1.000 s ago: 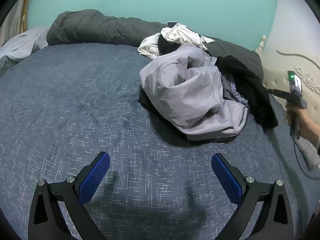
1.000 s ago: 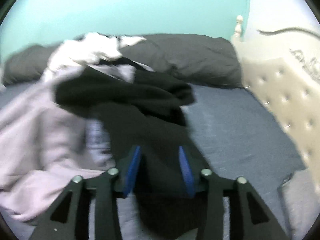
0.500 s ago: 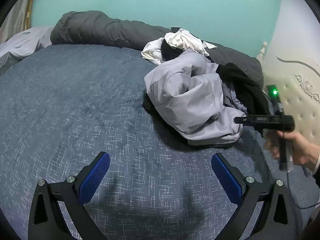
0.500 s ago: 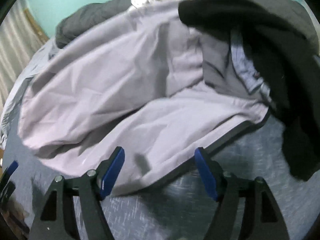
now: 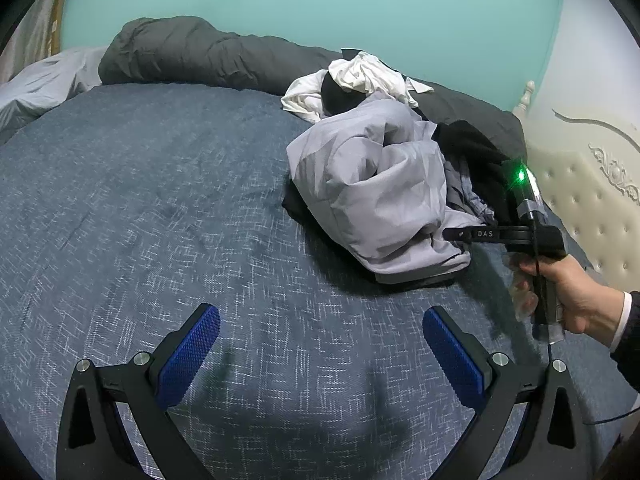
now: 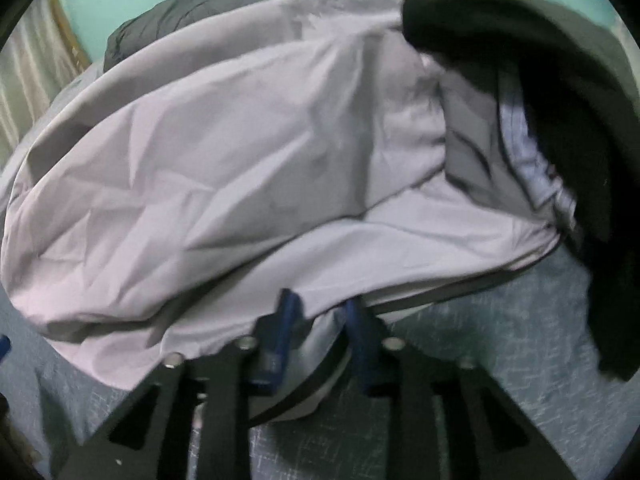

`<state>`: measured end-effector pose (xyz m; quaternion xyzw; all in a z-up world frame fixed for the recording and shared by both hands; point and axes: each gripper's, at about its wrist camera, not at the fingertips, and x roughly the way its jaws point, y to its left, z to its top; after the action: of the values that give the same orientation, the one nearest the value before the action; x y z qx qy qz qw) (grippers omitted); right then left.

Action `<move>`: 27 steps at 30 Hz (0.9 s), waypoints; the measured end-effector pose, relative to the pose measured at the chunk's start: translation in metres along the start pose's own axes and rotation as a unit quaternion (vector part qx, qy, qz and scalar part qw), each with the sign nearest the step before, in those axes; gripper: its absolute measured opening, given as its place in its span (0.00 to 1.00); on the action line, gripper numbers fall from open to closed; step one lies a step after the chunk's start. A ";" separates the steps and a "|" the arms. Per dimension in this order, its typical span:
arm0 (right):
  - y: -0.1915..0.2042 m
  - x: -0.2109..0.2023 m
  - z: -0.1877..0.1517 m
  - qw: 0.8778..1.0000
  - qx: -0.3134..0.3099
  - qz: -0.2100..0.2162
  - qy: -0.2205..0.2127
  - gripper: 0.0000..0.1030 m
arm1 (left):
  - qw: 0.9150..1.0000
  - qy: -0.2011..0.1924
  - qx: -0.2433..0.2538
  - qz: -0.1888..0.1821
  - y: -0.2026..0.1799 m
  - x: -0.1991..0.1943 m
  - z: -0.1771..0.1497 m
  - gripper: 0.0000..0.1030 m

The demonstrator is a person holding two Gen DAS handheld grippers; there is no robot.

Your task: Fold clothes

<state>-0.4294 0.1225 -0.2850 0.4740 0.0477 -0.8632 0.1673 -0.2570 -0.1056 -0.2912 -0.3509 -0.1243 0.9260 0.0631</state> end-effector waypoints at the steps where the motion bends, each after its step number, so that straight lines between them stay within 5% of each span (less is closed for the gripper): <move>1: 0.004 -0.005 0.001 1.000 -0.005 0.003 -0.007 0.05 | 1.000 -0.001 -0.001 0.000 0.001 0.000 0.001 1.00; 16: 0.041 -0.105 0.022 0.988 -0.053 0.087 -0.113 0.00 | 1.000 -0.019 -0.015 -0.004 0.008 -0.012 0.009 1.00; 23: 0.039 -0.086 0.040 0.987 -0.029 0.151 -0.044 0.04 | 0.999 -0.024 -0.026 0.001 0.017 -0.017 0.012 1.00; 24: 0.042 -0.081 0.040 0.987 -0.025 0.158 -0.033 0.11 | 0.999 -0.024 -0.027 0.001 0.018 -0.017 0.012 1.00; 25: 0.045 -0.074 0.041 0.987 -0.018 0.156 -0.020 0.39 | 0.999 -0.022 -0.027 0.001 0.018 -0.016 0.012 1.00; 27: 0.052 -0.060 0.041 0.990 -0.005 0.144 -0.001 0.71 | 0.999 -0.022 -0.026 0.001 0.018 -0.017 0.011 1.00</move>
<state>-0.4153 0.0781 -0.2082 0.4738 -0.0168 -0.8306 0.2920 -0.2525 -0.1285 -0.2770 -0.3323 -0.1493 0.9299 0.0504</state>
